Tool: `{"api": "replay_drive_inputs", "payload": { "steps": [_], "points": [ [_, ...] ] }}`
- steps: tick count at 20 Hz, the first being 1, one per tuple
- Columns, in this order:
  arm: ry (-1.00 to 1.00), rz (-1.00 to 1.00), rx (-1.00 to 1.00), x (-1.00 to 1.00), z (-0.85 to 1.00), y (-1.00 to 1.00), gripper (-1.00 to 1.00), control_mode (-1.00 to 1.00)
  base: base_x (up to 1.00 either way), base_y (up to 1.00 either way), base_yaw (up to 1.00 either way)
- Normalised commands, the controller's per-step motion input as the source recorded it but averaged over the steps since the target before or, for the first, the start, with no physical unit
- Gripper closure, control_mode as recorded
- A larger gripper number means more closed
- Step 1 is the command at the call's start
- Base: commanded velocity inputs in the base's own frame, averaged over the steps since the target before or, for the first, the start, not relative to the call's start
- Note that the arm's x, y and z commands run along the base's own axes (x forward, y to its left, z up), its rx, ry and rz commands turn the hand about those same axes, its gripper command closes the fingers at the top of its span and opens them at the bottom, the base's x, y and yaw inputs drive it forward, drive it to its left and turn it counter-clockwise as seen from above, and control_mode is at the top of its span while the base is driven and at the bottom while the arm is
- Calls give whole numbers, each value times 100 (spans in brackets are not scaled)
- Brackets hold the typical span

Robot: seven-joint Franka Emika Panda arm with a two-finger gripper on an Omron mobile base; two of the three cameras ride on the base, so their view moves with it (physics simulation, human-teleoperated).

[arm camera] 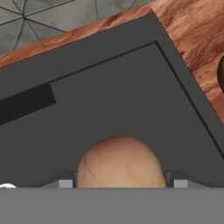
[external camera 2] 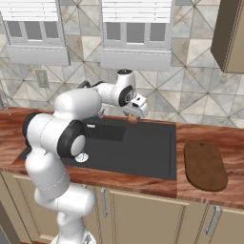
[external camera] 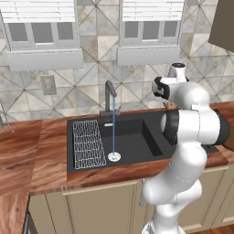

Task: Pick the peach from the sink and place it on the cutting board to airdry. Then turn off the sink faucet.

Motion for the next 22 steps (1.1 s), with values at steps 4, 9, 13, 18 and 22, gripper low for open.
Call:
{"api": "replay_drive_inputs", "payload": {
  "steps": [4, 9, 13, 18, 22],
  "points": [
    [-3, 0, 0, -15, 0, -58, 100, -100, 0, 0, 0],
    [-9, 0, -1, -29, 0, -56, 100, -100, 0, 0, 0],
    [-8, 0, 0, -35, 0, -43, 100, -100, 0, 0, 0],
    [-12, 0, 0, -54, 0, -18, 100, -100, 0, 0, 0],
    [-10, 0, 0, -57, 0, -8, 100, -100, 0, 0, 0]
  ]
}}
